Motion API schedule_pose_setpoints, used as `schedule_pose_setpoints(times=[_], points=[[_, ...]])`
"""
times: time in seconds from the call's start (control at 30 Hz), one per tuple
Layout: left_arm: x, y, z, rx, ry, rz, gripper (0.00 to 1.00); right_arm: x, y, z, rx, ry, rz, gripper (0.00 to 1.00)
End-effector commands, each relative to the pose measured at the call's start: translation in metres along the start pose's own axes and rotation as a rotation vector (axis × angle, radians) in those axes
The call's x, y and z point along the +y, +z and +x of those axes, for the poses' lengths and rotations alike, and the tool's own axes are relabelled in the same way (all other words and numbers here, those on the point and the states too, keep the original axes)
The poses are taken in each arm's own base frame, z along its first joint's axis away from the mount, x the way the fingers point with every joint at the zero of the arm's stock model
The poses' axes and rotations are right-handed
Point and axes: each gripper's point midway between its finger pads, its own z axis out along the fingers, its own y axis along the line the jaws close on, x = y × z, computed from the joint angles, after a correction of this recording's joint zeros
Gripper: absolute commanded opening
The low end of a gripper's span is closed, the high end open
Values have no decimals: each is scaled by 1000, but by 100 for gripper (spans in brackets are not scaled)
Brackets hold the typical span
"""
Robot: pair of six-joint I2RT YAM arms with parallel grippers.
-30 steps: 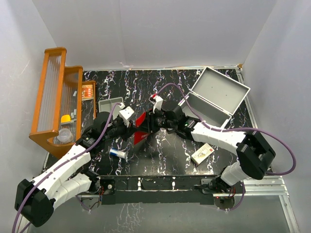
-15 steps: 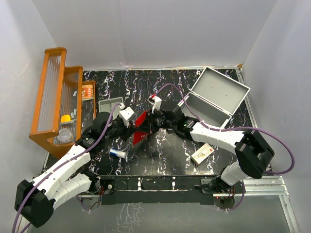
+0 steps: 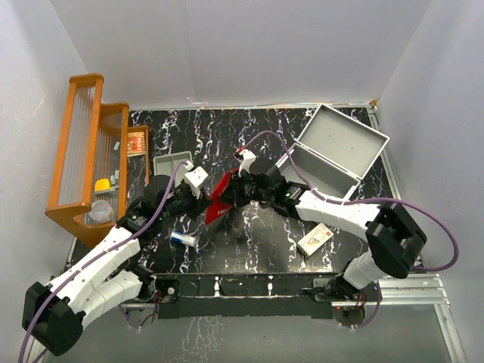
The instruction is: Organize the medicine kit
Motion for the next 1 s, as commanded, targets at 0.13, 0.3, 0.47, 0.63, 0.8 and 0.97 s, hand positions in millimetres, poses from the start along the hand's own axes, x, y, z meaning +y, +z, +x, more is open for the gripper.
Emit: schedule_pose_setpoints(times=[0.13, 0.3, 0.47, 0.63, 0.8, 0.97], points=[[-6, -8, -16, -54, 20, 20, 0, -36, -4, -28, -70, -27, 247, 0], [-2, -10, -15, -51, 8, -11, 0, -71, -15, -28, -73, -2, 442, 0], [2, -13, -10, -38, -14, -46, 0, -101, -28, -31, -90, 39, 585, 0], [-1, -21, -17, -65, -11, -41, 0, -129, -40, -35, -92, 95, 659, 0], [-15, -27, -23, -78, 2, 30, 0, -133, -39, -40, -73, 74, 628, 0], [-25, -29, -24, -68, 7, 85, 0, -125, -35, -47, -67, 29, 557, 0]])
